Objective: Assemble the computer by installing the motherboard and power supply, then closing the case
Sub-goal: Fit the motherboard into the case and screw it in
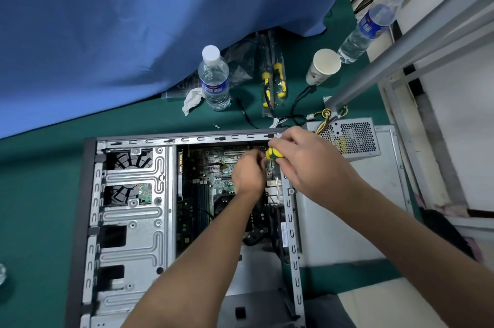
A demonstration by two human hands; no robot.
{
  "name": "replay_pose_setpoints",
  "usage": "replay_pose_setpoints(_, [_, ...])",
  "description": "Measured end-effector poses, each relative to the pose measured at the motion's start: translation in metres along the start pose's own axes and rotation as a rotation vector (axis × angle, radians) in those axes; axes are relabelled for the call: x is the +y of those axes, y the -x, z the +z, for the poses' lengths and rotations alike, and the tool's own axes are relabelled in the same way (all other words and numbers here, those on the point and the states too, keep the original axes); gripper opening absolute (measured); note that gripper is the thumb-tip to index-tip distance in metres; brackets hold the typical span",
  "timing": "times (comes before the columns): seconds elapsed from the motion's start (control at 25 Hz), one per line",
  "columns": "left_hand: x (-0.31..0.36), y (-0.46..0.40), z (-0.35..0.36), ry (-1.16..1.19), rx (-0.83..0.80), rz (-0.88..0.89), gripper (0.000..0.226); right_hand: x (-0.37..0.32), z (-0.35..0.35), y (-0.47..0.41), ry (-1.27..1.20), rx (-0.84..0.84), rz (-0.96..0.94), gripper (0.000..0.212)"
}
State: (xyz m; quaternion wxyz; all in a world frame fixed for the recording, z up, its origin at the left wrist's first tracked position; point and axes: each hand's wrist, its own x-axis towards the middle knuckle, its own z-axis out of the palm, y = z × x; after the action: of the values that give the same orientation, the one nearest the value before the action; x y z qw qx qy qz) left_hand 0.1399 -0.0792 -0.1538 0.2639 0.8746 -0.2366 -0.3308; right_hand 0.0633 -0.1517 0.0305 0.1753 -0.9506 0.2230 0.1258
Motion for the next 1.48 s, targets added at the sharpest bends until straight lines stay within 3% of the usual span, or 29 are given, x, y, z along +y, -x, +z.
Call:
replay_pose_setpoints(0.16, [-0.018,0.000,-0.009,0.276,-0.074,-0.015,0.012,0.008,-0.005,0.007,-0.124,0.110,0.038,0.035])
replay_pose_setpoints(0.48, [-0.028,0.005,-0.026,0.629,-0.221,-0.127,0.018,0.022,-0.010,0.024,-0.286,0.330,0.153,0.030])
replay_pose_setpoints(1.04, [-0.033,0.009,-0.032,0.670,-0.240,-0.106,0.014,0.019,-0.013,0.029,-0.391,0.450,0.153,0.026])
replay_pose_setpoints(1.48, [-0.029,0.013,-0.034,0.695,-0.230,-0.097,0.018,0.024,-0.018,0.024,-0.323,0.372,0.182,0.028])
